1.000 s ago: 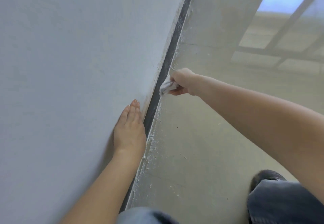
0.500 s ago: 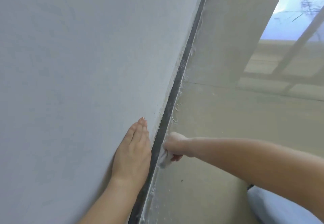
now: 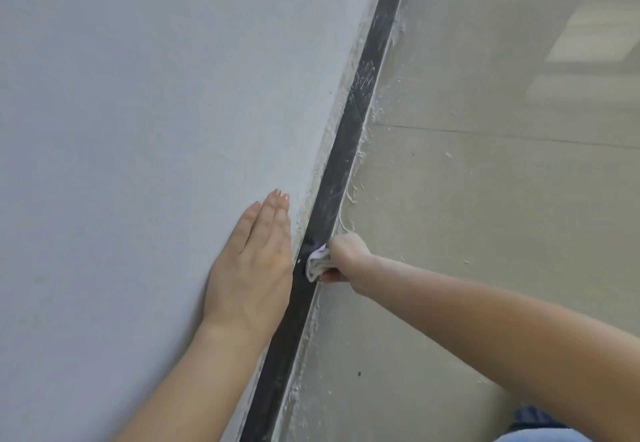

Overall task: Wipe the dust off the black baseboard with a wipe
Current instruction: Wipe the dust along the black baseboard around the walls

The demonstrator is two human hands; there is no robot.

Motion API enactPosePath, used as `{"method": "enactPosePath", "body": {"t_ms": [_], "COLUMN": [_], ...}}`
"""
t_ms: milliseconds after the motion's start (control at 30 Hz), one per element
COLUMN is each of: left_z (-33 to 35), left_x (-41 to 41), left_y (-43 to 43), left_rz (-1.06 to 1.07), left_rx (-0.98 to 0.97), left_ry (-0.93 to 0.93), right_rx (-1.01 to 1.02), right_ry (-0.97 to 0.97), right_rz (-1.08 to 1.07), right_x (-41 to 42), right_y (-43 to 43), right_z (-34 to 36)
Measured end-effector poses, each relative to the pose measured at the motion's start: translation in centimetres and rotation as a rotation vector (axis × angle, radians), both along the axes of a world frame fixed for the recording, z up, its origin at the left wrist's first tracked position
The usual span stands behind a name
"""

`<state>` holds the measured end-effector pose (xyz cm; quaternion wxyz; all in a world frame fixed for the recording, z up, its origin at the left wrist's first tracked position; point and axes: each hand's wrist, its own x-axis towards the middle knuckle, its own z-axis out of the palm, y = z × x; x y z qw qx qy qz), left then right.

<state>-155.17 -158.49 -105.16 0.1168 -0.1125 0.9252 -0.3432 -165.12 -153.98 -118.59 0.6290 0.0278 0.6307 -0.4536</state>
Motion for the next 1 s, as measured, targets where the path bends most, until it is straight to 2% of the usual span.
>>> {"method": "enactPosePath", "body": {"t_ms": [67,133,233,333,467,533,600,633,667,800,867,1000], "left_z": [-0.1,-0.2,0.1,-0.2,-0.5,-0.4,0.0,0.0,-0.2,-0.5,-0.4,0.1], "left_x": [-0.1,-0.2,-0.2,-0.1,0.3,0.3,0.2,0.3,0.2,-0.1,-0.4,-0.9], "left_y": [-0.1,-0.1,0.0,-0.1,-0.3,0.1,0.4,0.4,0.4,-0.1,-0.1,0.2], "left_rz": [0.049,0.044,0.031,0.015,-0.029,-0.047,-0.055,-0.046,-0.039,0.014,0.038,0.095], "left_rx": [0.026,0.057,0.031,0.019,-0.03,-0.052,-0.076,-0.066,-0.055,0.003,0.07,0.136], "left_ry": [-0.01,-0.008,-0.028,-0.069,-0.101,-0.153,-0.275,-0.295,-0.235,-0.06,-0.045,-0.084], "right_rx": [-0.034,-0.083,-0.019,-0.005,-0.132,-0.157,-0.109,-0.096,-0.088,-0.087,-0.103,-0.144], "right_ry": [0.095,0.173,0.264,0.134,-0.232,-0.304,-0.409,-0.44,-0.445,-0.325,-0.263,-0.223], "right_rz": [-0.075,-0.265,-0.463,-0.285,0.272,0.328,0.194,0.132,0.09,-0.019,-0.103,-0.403], "right_x": [-2.6,-4.9,-6.0,-2.2,4.2,5.5,4.6,3.6,2.3,-2.0,-4.1,-8.6], "right_y": [-0.4,-0.4,0.2,2.1,4.9,4.5,3.4,2.8,2.3,0.8,0.1,-1.8], "right_z": [0.0,-0.4,-0.9,-0.2,2.5,3.3,3.5,3.4,3.5,4.2,4.6,4.2]}}
